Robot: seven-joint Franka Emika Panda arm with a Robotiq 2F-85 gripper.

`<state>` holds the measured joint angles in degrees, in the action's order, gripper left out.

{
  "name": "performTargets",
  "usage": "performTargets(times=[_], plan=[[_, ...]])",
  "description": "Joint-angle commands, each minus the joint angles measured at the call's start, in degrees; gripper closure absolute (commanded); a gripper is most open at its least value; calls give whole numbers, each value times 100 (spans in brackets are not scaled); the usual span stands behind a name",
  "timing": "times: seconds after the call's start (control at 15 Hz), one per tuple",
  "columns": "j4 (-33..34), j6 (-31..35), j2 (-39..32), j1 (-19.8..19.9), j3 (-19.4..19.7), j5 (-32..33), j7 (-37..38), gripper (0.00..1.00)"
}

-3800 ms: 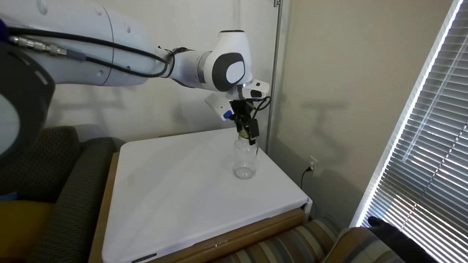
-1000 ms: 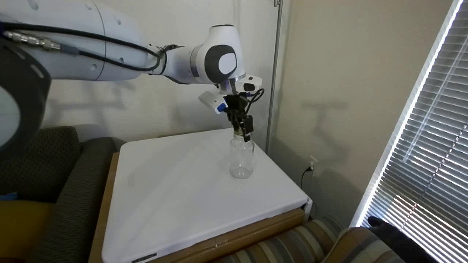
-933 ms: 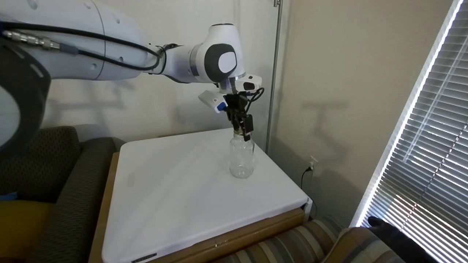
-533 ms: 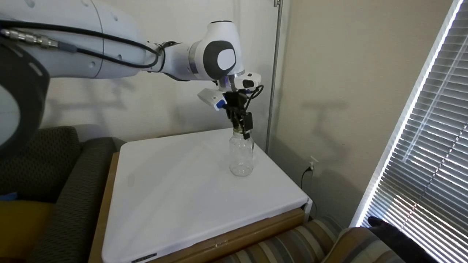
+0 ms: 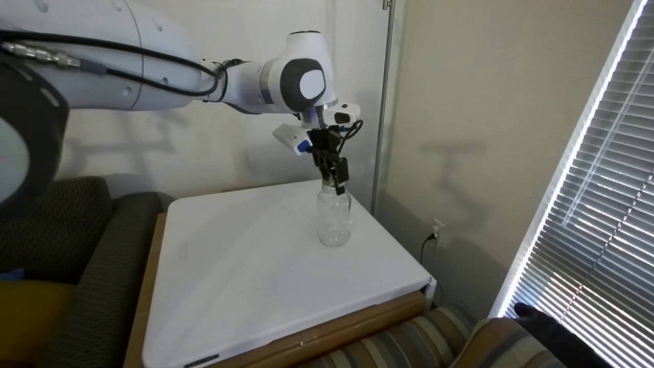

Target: Put the lid on the table

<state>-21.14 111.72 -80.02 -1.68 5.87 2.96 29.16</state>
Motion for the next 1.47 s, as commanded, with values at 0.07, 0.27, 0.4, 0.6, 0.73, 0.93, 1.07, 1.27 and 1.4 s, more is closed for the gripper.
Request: performTargets(times=[0.07, 0.27, 0.4, 0.6, 0.73, 0.93, 1.07, 1.27, 1.4], plan=[[45, 16, -59, 13, -35, -74, 171, 53], [49, 28, -115, 36, -65, -117, 279, 53], [2, 65, -93, 47, -79, -139, 346, 53], [-4, 69, -105, 62, -108, -182, 436, 53], [-4, 68, -103, 64, -113, -200, 476, 7], [-1, 44, -98, 53, -114, -202, 511, 0], [-4, 7, -76, 40, -100, -185, 525, 0], [-3, -2, -49, 31, -84, -167, 529, 0], [-48, 24, -3, 21, -64, -146, 528, 0]])
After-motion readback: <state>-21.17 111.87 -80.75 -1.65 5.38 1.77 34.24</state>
